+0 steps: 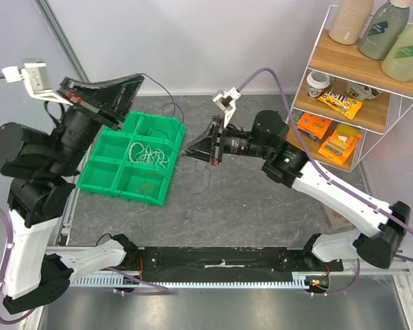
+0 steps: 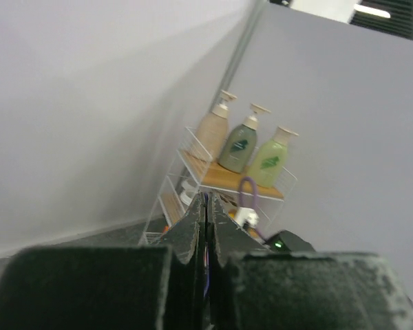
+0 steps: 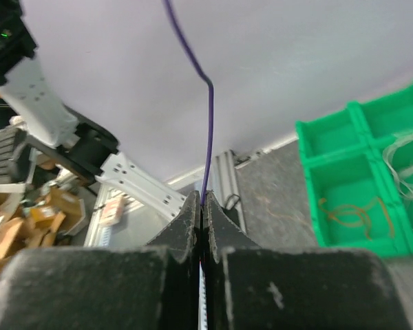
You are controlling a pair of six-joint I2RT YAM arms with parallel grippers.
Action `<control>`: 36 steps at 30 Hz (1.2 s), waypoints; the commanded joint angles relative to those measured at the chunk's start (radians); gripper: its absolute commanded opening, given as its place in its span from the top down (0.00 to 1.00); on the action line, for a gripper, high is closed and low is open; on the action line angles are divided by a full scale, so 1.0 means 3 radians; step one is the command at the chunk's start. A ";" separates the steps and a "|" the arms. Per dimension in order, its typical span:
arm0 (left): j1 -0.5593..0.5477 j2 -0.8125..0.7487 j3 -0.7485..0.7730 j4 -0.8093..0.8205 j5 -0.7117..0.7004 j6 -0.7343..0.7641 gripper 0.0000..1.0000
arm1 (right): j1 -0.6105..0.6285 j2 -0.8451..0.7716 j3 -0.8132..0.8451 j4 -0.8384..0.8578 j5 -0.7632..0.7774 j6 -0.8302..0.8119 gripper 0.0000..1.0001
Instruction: Untangle the cables
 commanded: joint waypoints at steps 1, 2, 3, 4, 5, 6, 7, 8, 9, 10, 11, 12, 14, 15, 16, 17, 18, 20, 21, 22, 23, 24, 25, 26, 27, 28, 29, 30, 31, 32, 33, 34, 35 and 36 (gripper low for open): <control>0.0002 -0.0214 0.0179 -0.0084 -0.0897 0.0446 0.98 | 0.0001 -0.0527 -0.0231 -0.0784 0.0677 -0.0509 1.00; 0.0002 -0.0240 0.0220 -0.0099 -0.0995 0.0563 0.98 | 0.0001 -0.0610 -0.0298 -0.0886 0.0748 -0.0535 1.00; 0.0002 -0.0245 0.0261 -0.0115 -0.1067 0.0681 0.98 | 0.0001 -0.0676 -0.0370 -0.0983 0.0789 -0.0545 1.00; -0.0003 -0.0240 0.0327 -0.0145 -0.1123 0.0763 0.98 | 0.0001 -0.0763 -0.0436 -0.1060 0.0840 -0.0555 1.00; -0.0004 -0.0230 0.0393 -0.0176 -0.1159 0.0840 0.98 | 0.0001 -0.0830 -0.0518 -0.1132 0.0887 -0.0555 1.00; 0.0002 -0.0214 0.0444 -0.0212 -0.1205 0.0916 0.98 | 0.0001 -0.0921 -0.0595 -0.1173 0.0953 -0.0550 1.00; 0.0002 -0.0214 0.0485 -0.0232 -0.1251 0.0947 0.98 | 0.0001 -0.1008 -0.0666 -0.1204 0.0999 -0.0540 1.00; 0.0002 -0.0214 0.0501 -0.0238 -0.1287 0.0968 0.98 | 0.0001 -0.1075 -0.0738 -0.1225 0.1030 -0.0530 1.00; -0.0003 -0.0219 0.0506 -0.0227 -0.1318 0.0988 0.98 | 0.0001 -0.1131 -0.0784 -0.1245 0.1076 -0.0525 1.00; 0.0002 -0.0219 0.0501 -0.0207 -0.1339 0.1009 0.98 | 0.0001 -0.1183 -0.0820 -0.1276 0.1096 -0.0519 1.00; 0.0002 -0.0224 0.0506 -0.0197 -0.1359 0.1034 0.98 | 0.0006 -0.1218 -0.0856 -0.1291 0.1107 -0.0524 1.00; 0.0002 -0.0219 0.0501 -0.0187 -0.1390 0.1055 0.98 | 0.0001 -0.1234 -0.0866 -0.1342 0.1117 -0.0535 1.00; 0.0002 -0.0199 0.0506 -0.0181 -0.1415 0.1101 0.98 | 0.0001 -0.1260 -0.0861 -0.1419 0.1143 -0.0570 1.00; 0.0002 -0.0194 0.0511 -0.0181 -0.1436 0.1131 0.98 | 0.0001 -0.1270 -0.0861 -0.1455 0.1153 -0.0586 1.00; 0.0002 -0.0189 0.0511 -0.0186 -0.1451 0.1152 0.98 | 0.0001 -0.1275 -0.0851 -0.1490 0.1168 -0.0611 1.00; -0.0003 -0.0189 0.0506 -0.0186 -0.1461 0.1167 0.98 | 0.0001 -0.1295 -0.0841 -0.1521 0.1199 -0.0627 1.00; 0.0002 -0.0179 0.0496 -0.0202 -0.1456 0.1173 0.98 | 0.0001 -0.1311 -0.0826 -0.1542 0.1229 -0.0632 1.00; 0.0002 -0.0163 0.0445 -0.0268 -0.1380 0.1142 0.98 | 0.0001 -0.1321 -0.0790 -0.1542 0.1260 -0.0642 1.00; 0.0002 -0.0158 0.0404 -0.0319 -0.1324 0.1086 0.98 | 0.0001 -0.1306 -0.0754 -0.1542 0.1260 -0.0637 1.00; 0.0002 -0.0148 0.0348 -0.0380 -0.1237 0.1025 0.98 | 0.0001 -0.1270 -0.0719 -0.1522 0.1240 -0.0622 1.00; 0.0002 -0.0138 0.0297 -0.0436 -0.1166 0.0964 0.98 | 0.0001 -0.1235 -0.0678 -0.1471 0.1189 -0.0596 1.00; 0.0002 -0.0122 0.0256 -0.0503 -0.1064 0.0882 0.98 | 0.0001 -0.1168 -0.0622 -0.1384 0.1108 -0.0566 1.00; 0.0002 -0.0107 0.0215 -0.0559 -0.1007 0.0815 0.98 | 0.0001 -0.1097 -0.0565 -0.1292 0.0990 -0.0515 1.00; 0.0002 -0.0092 0.0179 -0.0590 -0.0966 0.0744 0.98 | 0.0001 -0.1010 -0.0499 -0.1170 0.0883 -0.0454 1.00; 0.0002 -0.0086 0.0139 -0.0590 -0.0940 0.0698 0.98 | 0.0001 -0.0918 -0.0427 -0.1062 0.0801 -0.0377 1.00; 0.0002 -0.0086 0.0103 -0.0590 -0.0915 0.0662 0.98 | 0.0001 -0.0831 -0.0331 -0.0945 0.0694 -0.0305 1.00; 0.0002 -0.0076 0.0087 -0.0590 -0.0904 0.0646 0.98 | 0.0001 -0.0719 -0.0193 -0.0858 0.0617 -0.0254 1.00; 0.0002 -0.0071 0.0087 -0.0606 -0.0894 0.0641 0.98 | 0.0006 -0.0637 -0.0095 -0.0821 0.0550 -0.0233 1.00; -0.0003 -0.0061 0.0087 -0.0611 -0.0884 0.0626 0.98 | 0.0006 -0.0590 0.0002 -0.0811 0.0499 -0.0233 1.00; 0.0002 -0.0061 0.0082 -0.0626 -0.0874 0.0605 0.98 | 0.0006 -0.0549 0.0063 -0.0806 0.0488 -0.0238 1.00; 0.0002 -0.0071 0.0062 -0.0636 -0.0873 0.0590 0.98 | 0.0006 -0.0544 0.0074 -0.0800 0.0493 -0.0264 1.00; 0.0002 -0.0086 0.0031 -0.0652 -0.0873 0.0570 0.98 | 0.0006 -0.0554 0.0049 -0.0800 0.0519 -0.0299 1.00; 0.0002 -0.0097 -0.0010 -0.0672 -0.0879 0.0534 0.98 | 0.0006 -0.0574 -0.0007 -0.0805 0.0544 -0.0325 1.00; 0.0002 -0.0112 -0.0071 -0.0677 -0.0884 0.0498 0.98 | 0.0001 -0.0605 -0.0119 -0.0836 0.0585 -0.0335 1.00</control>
